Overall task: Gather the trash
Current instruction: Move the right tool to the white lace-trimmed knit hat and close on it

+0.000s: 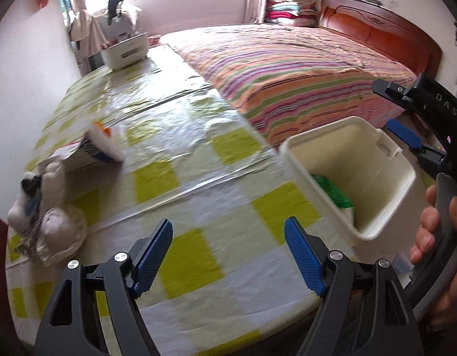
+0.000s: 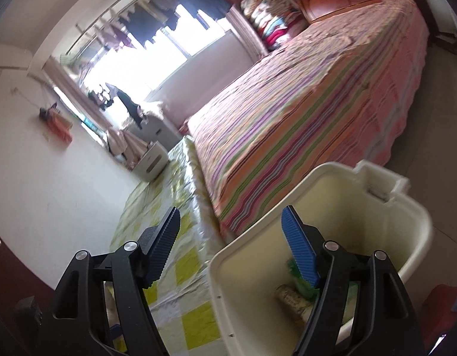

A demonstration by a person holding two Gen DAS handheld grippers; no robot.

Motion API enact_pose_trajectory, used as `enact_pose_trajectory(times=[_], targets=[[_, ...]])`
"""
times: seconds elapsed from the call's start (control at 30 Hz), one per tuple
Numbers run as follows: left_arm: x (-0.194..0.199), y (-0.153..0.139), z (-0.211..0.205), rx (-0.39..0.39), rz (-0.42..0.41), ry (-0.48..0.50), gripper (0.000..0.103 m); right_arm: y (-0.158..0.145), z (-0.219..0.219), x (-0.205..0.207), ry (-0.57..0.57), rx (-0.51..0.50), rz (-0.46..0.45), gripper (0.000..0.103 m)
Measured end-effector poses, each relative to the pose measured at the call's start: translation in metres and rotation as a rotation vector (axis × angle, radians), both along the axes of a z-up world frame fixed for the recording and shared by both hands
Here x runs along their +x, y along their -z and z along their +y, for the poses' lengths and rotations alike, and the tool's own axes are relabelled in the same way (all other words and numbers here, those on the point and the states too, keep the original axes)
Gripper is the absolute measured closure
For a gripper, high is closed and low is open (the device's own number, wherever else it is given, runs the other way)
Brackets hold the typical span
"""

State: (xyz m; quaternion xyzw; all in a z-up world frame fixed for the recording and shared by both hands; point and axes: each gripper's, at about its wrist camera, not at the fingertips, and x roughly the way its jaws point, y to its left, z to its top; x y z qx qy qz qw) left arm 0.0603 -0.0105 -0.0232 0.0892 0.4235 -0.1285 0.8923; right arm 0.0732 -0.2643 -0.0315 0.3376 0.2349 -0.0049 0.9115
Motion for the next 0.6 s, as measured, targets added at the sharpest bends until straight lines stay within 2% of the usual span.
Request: enact_pose_trajectory(times=[0.6], targets=[[-0.013,0.008,0.131,0.011,0.001,-0.261,0.028,0.005,0.125,0.033,-0.286,-0.092,0.062,0.033]])
